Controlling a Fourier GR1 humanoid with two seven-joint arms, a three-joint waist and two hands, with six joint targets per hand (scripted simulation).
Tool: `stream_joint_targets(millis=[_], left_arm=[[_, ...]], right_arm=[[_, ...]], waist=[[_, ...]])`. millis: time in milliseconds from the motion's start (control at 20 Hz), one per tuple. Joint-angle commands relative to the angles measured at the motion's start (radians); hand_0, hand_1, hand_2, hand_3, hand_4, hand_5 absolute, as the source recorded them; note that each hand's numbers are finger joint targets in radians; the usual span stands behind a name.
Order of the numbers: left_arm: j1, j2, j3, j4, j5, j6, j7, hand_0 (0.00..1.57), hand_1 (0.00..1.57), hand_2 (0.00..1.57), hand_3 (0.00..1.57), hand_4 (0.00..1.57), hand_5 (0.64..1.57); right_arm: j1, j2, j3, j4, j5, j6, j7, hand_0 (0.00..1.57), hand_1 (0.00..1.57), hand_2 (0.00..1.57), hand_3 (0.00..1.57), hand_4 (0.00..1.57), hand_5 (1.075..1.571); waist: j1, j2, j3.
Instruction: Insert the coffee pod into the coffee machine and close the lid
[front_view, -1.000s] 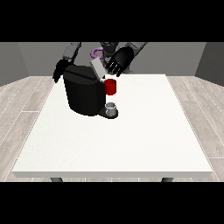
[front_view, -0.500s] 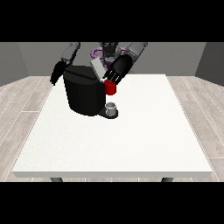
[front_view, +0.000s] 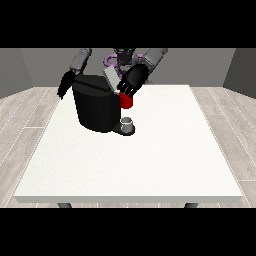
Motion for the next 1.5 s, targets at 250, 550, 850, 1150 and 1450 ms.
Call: stream_joint_targets(millis=[250,550,850,1150,1450], left_arm=[[-0.050,0.022,0.021,0.014,0.002,-0.005,0.004,1.22,1.22,1.26,1.21,0.38,1.571],[-0.035,0.040,0.012,0.017,-0.010,0.012,-0.066,1.20,1.20,1.22,1.18,0.36,1.571],[-0.013,0.057,-0.032,0.010,-0.071,0.056,-0.076,1.21,1.21,1.23,1.13,0.00,1.571],[-0.005,0.064,-0.061,0.023,-0.120,0.099,-0.097,1.16,1.16,1.18,1.05,0.00,1.571],[-0.032,0.072,-0.017,0.043,-0.091,0.103,-0.109,1.11,1.11,1.13,0.97,0.00,1.571]], right_arm=[[-0.028,-0.008,-0.026,0.026,-0.026,0.009,-0.014,0.00,0.00,0.00,0.00,0.00,1.571],[-0.027,-0.007,-0.012,0.005,-0.013,0.002,0.011,0.00,0.00,0.00,0.00,0.00,1.571],[-0.005,-0.020,-0.010,0.011,-0.011,0.017,0.003,0.00,0.00,0.00,0.00,0.00,1.571],[-0.021,-0.010,-0.004,-0.008,-0.006,0.003,0.026,0.00,0.00,0.00,0.00,0.00,1.571],[-0.020,0.003,0.013,-0.026,0.004,-0.004,0.046,0.00,0.00,0.00,0.00,0.00,1.571]], waist=[[-0.002,0.017,-0.0001],[-0.004,0.017,-0.0003],[-0.001,0.010,-0.0002],[-0.021,0.026,-0.0003],[-0.036,0.029,-0.0003]])
